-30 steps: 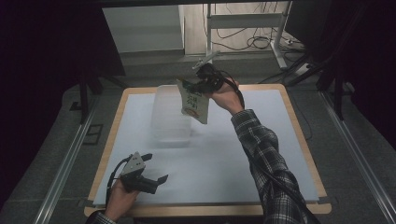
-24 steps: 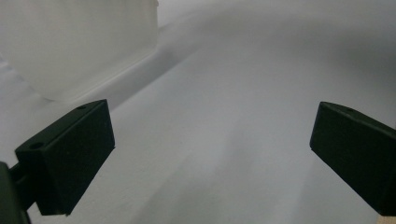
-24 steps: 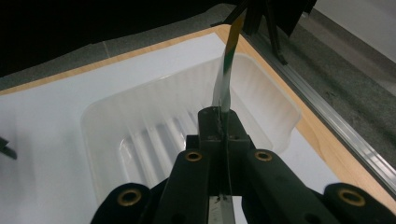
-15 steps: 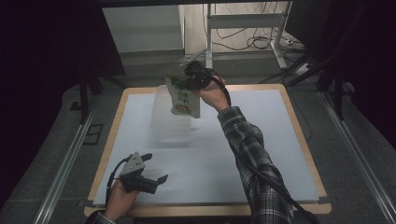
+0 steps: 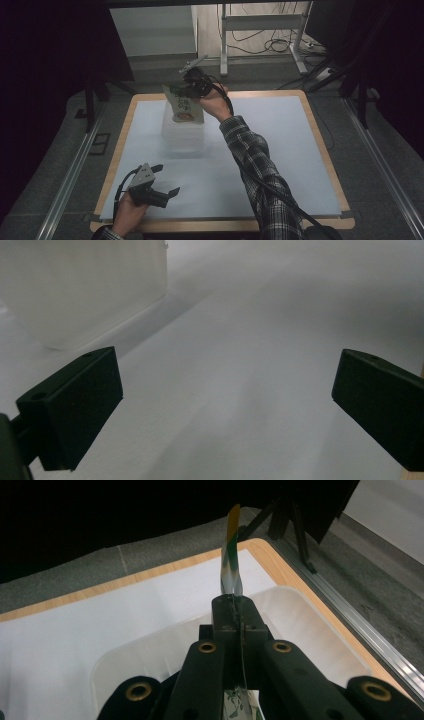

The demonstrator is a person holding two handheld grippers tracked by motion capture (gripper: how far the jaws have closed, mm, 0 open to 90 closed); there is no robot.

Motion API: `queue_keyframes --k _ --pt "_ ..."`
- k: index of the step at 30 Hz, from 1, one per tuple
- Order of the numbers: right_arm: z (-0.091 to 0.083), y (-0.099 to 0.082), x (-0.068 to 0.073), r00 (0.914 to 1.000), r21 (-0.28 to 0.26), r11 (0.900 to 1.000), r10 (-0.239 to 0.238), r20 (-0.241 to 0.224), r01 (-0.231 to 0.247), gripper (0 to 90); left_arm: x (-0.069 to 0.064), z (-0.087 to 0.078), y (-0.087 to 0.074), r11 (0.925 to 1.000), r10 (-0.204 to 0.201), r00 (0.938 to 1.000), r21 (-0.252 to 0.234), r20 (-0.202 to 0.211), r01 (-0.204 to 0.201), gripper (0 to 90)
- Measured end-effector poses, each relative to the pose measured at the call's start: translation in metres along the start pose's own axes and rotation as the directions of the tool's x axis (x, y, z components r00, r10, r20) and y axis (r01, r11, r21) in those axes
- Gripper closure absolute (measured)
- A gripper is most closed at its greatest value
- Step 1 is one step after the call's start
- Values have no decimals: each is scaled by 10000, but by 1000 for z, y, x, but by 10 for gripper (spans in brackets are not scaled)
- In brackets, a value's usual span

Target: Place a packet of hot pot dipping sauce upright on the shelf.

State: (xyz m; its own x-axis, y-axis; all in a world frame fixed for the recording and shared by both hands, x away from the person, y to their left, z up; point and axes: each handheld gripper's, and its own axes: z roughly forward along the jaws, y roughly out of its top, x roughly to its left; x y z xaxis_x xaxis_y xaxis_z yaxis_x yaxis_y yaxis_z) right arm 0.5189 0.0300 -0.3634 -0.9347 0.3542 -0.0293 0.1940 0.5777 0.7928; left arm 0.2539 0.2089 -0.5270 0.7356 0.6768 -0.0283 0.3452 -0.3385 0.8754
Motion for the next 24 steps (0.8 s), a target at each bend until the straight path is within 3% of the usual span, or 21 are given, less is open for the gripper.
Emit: queue_keyframes --k 12,16,18,24 --pt "17 -17 -4 9998 358 9991 213 -54 -211 877 0 1 0 10000 -32 10000 -12 14 32 0" --pt "23 -24 -3 9999 577 9983 109 122 -116 837 0 1 0 10000 -17 10000 -5 18 17 0" --pt "23 -25 -3 9997 453 9987 239 84 -242 817 -1 1 0 10000 1 10000 22 17 -1 0" --pt "20 -25 -2 9992 498 9987 48 407 -69 735 0 1 0 10000 -10 10000 21 14 10 0"
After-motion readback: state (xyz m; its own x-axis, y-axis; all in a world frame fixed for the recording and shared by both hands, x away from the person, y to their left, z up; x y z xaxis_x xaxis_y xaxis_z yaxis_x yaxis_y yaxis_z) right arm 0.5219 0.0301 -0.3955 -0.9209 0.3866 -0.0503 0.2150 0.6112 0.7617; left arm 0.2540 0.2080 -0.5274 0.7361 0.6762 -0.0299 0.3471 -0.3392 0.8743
